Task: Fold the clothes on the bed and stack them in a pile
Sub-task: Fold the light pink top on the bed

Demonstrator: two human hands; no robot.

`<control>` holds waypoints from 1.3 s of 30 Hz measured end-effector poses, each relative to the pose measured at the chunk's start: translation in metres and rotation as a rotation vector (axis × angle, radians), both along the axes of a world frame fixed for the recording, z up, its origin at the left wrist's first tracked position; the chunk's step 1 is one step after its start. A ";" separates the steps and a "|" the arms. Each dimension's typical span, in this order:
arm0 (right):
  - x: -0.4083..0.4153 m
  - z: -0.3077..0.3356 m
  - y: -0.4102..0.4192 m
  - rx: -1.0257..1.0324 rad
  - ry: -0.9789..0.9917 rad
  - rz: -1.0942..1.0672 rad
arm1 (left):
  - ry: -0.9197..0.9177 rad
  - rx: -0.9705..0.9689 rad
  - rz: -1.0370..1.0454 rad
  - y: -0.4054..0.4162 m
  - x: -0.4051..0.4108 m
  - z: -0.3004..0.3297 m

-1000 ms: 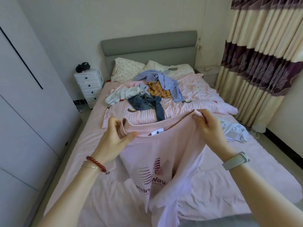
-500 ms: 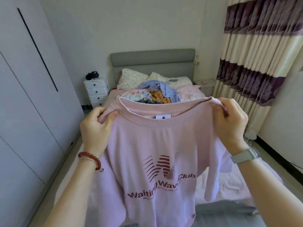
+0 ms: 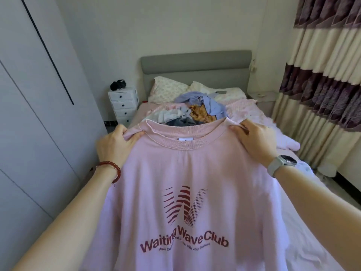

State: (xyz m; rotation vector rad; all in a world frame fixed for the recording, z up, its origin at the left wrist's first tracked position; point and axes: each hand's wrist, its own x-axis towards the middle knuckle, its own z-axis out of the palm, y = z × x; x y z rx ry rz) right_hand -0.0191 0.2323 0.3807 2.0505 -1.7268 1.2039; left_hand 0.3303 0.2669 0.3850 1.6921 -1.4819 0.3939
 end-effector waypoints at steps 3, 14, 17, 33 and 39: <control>0.018 -0.049 -0.093 0.124 0.020 0.041 | -0.048 0.140 0.074 -0.083 0.018 -0.053; 0.089 -0.301 -0.414 0.891 0.018 0.068 | 0.088 0.755 0.304 -0.387 0.036 -0.290; 0.073 -0.361 -0.400 1.017 -0.073 0.094 | 0.086 0.850 0.131 -0.381 -0.004 -0.354; -0.088 -0.477 -0.276 1.193 -0.969 -0.686 | -0.333 1.168 -0.574 -0.368 -0.213 -0.489; -0.103 -0.477 -0.285 0.986 -0.887 -0.595 | -0.402 1.168 -0.565 -0.392 -0.243 -0.493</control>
